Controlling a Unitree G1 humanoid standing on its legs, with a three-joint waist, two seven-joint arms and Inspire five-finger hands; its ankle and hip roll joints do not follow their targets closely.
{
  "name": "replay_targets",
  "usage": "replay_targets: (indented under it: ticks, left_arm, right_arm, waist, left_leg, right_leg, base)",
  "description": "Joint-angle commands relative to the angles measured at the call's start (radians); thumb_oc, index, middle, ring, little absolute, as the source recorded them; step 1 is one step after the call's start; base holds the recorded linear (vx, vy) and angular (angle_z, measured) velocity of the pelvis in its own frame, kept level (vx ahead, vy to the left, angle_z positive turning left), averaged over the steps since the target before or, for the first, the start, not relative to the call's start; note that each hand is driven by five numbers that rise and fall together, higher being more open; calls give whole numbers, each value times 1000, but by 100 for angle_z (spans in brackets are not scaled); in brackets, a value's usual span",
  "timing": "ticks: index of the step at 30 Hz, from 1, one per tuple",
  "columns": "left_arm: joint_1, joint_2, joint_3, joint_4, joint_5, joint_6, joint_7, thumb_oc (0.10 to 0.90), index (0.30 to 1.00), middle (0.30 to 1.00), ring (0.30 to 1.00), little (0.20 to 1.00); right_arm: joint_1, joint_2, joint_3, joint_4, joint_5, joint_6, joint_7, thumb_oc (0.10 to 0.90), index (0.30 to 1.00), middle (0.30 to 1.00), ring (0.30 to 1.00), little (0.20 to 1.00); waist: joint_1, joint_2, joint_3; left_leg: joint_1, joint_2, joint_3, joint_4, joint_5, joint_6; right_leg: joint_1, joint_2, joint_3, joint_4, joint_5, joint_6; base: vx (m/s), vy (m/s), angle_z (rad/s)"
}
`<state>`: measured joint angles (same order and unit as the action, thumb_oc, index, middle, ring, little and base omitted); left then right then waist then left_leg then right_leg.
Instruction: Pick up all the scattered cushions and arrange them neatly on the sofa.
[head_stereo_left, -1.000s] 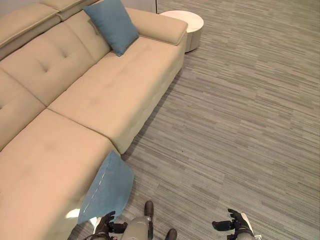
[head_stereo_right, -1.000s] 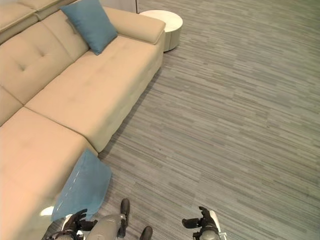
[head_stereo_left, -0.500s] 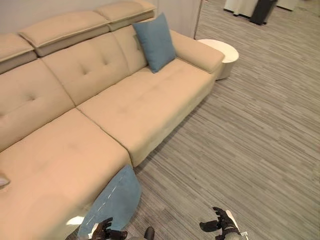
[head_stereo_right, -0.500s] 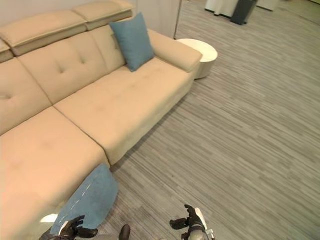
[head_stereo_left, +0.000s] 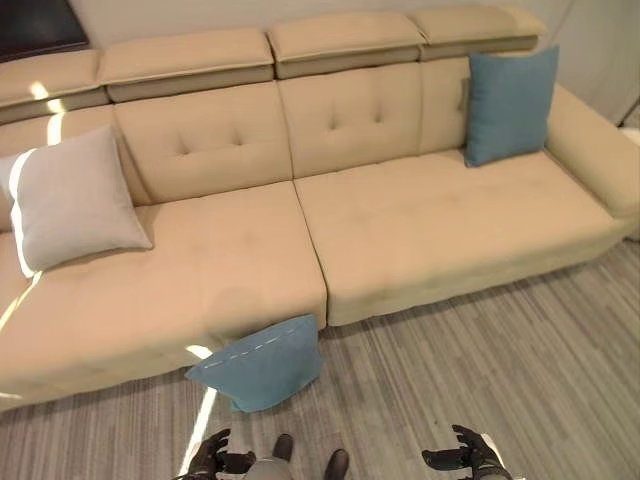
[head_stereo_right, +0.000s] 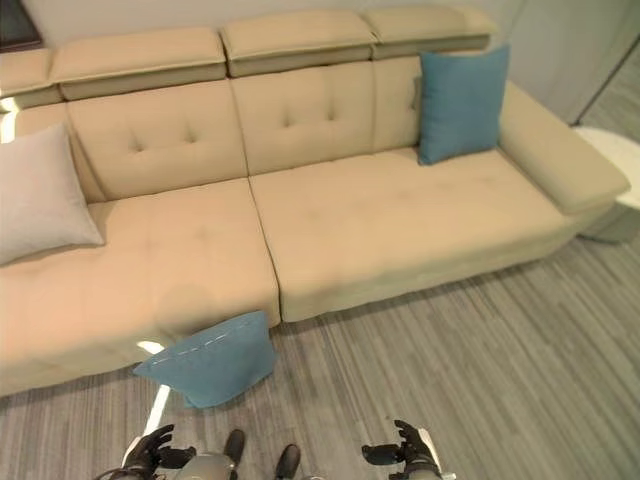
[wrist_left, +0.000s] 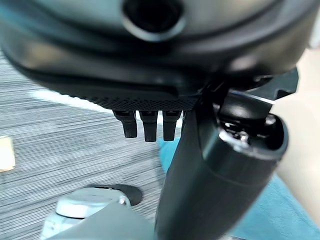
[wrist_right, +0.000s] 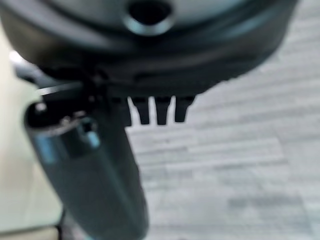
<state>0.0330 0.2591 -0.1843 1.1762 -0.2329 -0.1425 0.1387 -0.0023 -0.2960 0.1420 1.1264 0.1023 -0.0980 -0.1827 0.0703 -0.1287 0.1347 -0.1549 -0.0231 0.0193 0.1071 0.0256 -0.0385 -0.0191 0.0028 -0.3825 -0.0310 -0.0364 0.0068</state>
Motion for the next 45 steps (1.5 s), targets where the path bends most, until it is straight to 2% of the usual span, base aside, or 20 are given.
replay_targets:
  ticks: [1, 3, 8, 10, 12, 13, 15, 17, 19, 20, 23, 24, 32, 35, 37, 39, 40, 42, 44, 45]
  left_arm:
    - [-42, -61, -4, 3, 32, -11, -5, 800, 900, 900, 900, 900]
    - [-44, -63, -5, 1, 41, -6, -7, 800, 900, 900, 900, 900]
    - [-31, -57, 8, 30, 53, 3, -18, 800, 900, 900, 900, 900]
    - [-27, -50, 16, 31, 51, 2, -20, 800, 900, 900, 900, 900]
    - [-31, -37, 22, 32, 51, 2, -19, 800, 900, 900, 900, 900]
    - [-31, -37, 22, 32, 51, 2, -19, 800, 900, 900, 900, 900]
    - [-41, -24, 21, 24, 49, 1, -18, 800, 900, 900, 900, 900]
    - [-48, -17, 15, 19, 50, -6, -17, 800, 900, 900, 900, 900]
    - [-48, -17, 14, 21, 54, -7, -18, 800, 900, 900, 900, 900]
    - [-54, -17, 8, 26, 60, -11, -17, 800, 900, 900, 900, 900]
    - [-60, -14, 7, 37, 64, -14, -10, 800, 900, 900, 900, 900]
    - [-57, -18, 12, 46, 67, -17, -9, 800, 900, 900, 900, 900]
    - [-53, -25, 54, 50, 22, -20, 16, 800, 900, 900, 900, 900]
    - [-79, -15, 59, 23, -4, -31, 43, 800, 900, 900, 900, 900]
    - [-129, -3, 51, -24, -51, -55, 72, 800, 900, 900, 900, 900]
    - [-152, 1, 46, -46, -75, -71, 88, 800, 900, 900, 900, 900]
    - [-167, 3, 40, -65, -94, -78, 94, 800, 900, 900, 900, 900]
    - [-240, 15, 39, -168, -199, -135, 156, 800, 900, 900, 900, 900]
    - [-262, 18, 37, -191, -221, -152, 169, 800, 900, 900, 900, 900]
    - [-293, 24, 39, -242, -253, -170, 187, 800, 900, 900, 900, 900]
  right_arm:
    - [26, -36, -19, -60, 33, -31, -15, 800, 900, 900, 900, 900]
    - [29, -25, -28, -53, 38, -27, -18, 800, 900, 900, 900, 900]
    - [22, -1, -26, 3, 31, -23, -15, 800, 900, 900, 900, 900]
    - [18, 6, -23, 11, 24, -21, -11, 800, 900, 900, 900, 900]
    - [3, 15, -15, 20, 15, -15, -6, 800, 900, 900, 900, 900]
    - [2, 15, -15, 20, 15, -15, -6, 800, 900, 900, 900, 900]
    - [-9, 19, -9, 17, 17, -14, -2, 800, 900, 900, 900, 900]
    - [-14, 23, -9, 19, 26, -18, 1, 800, 900, 900, 900, 900]
    - [-13, 24, -9, 22, 29, -19, 1, 800, 900, 900, 900, 900]
    - [-18, 22, -5, 34, 33, -18, 3, 800, 900, 900, 900, 900]
    - [-25, 17, -2, 38, 31, -17, 2, 800, 900, 900, 900, 900]
    - [-20, 18, -2, 47, 30, -14, 6, 800, 900, 900, 900, 900]
    - [-26, 11, -8, 41, 48, -29, -3, 800, 900, 900, 900, 900]
    - [-46, 7, -8, 29, 63, -38, -18, 800, 900, 900, 900, 900]
    - [-79, -5, -12, -2, 97, -55, -40, 800, 900, 900, 900, 900]
    - [-97, -11, -13, -15, 112, -60, -49, 800, 900, 900, 900, 900]
    - [-111, -16, -15, -27, 129, -64, -56, 800, 900, 900, 900, 900]
    - [-198, -39, -13, -123, 195, -92, -102, 800, 900, 900, 900, 900]
    - [-230, -45, -9, -147, 208, -102, -113, 800, 900, 900, 900, 900]
    - [-280, -52, -3, -191, 226, -115, -131, 800, 900, 900, 900, 900]
  waist:
    - [-23, 60, -10]
    - [-35, 65, -13]
    - [-30, 59, -38]
    - [-23, 59, -38]
    - [-19, 69, -27]
    - [-19, 69, -27]
    - [-28, 75, -14]
    - [-39, 86, -7]
    - [-43, 87, -6]
    - [-51, 81, -10]
    - [-60, 79, -2]
    - [-61, 68, 1]
    - [-44, 59, -7]
    - [-37, 58, 24]
    - [-33, 60, 87]
    - [-32, 61, 110]
    - [-34, 64, 116]
    - [-31, 78, 163]
    - [-30, 82, 173]
    - [-28, 89, 182]
  left_leg:
    - [13, 18, 57, -26, -33, 11]
    - [40, 34, 115, -55, -35, 9]
    - [84, 19, 96, -106, -43, 23]
    - [100, 9, 91, -119, -49, 36]
    - [124, 1, 81, -135, -56, 55]
    - [124, 0, 81, -135, -56, 55]
    - [125, 2, 61, -136, -52, 65]
    - [136, 2, 36, -146, -52, 68]
    - [151, -1, 21, -156, -53, 67]
    - [163, -14, -10, -174, -52, 62]
    - [174, -18, -27, -180, -55, 56]
    - [177, -28, -46, -170, -63, 52]
    - [163, -11, -72, -176, -56, 27]
    - [120, -2, -91, -175, -38, 17]
    - [19, -3, -111, -144, -18, 5]
    - [-33, -5, -115, -121, -10, -5]
    - [-82, -8, -120, -102, -5, -10]
    - [-254, -7, -114, -46, 16, -30]
    - [-292, -6, -111, -34, 19, -31]
    - [-340, 5, -106, -12, -4, -39]
  right_leg:
    - [46, -71, 65, -20, -6, 81]
    - [60, -81, 27, -23, -9, 83]
    - [81, -94, 10, 7, -28, 93]
    - [74, -107, 19, 69, -45, 97]
    - [23, -151, 28, 208, -43, 115]
    - [22, -151, 28, 210, -44, 115]
    - [-32, -160, 61, 308, -17, 126]
    - [-79, -138, 141, 345, -16, 133]
    - [-84, -118, 176, 334, -35, 125]
    - [-98, -94, 234, 216, -6, 128]
    - [-124, -93, 244, 156, 32, 136]
    - [-99, -98, 254, 102, 42, 143]
    - [-48, -86, 206, 34, 47, 127]
    - [-74, -84, 180, 36, 42, 117]
    - [-152, -93, 151, 55, 45, 105]
    - [-191, -100, 138, 66, 49, 102]
    - [-231, -106, 128, 78, 51, 99]
    - [-395, -125, 92, 129, 56, 92]
    - [-435, -131, 92, 143, 57, 91]
    - [-495, -131, 102, 178, 29, 92]
  base:
    - [25, 50, 87]
    - [44, 83, 104]
    - [111, 121, 30]
    - [99, 196, -9]
    - [71, 198, -3]
    - [36, 105, -2]
    - [19, 94, 7]
    - [31, 68, 21]
    - [117, -5, 18]
    - [168, -41, 18]
    - [120, -63, 39]
    - [99, -63, 42]
    - [63, -103, 34]
    - [-85, -94, 26]
    - [-267, -102, 42]
    - [-214, -68, 42]
    - [-276, -84, 48]
    - [-311, -71, 40]
    - [-148, -19, 15]
    - [-69, -16, 12]
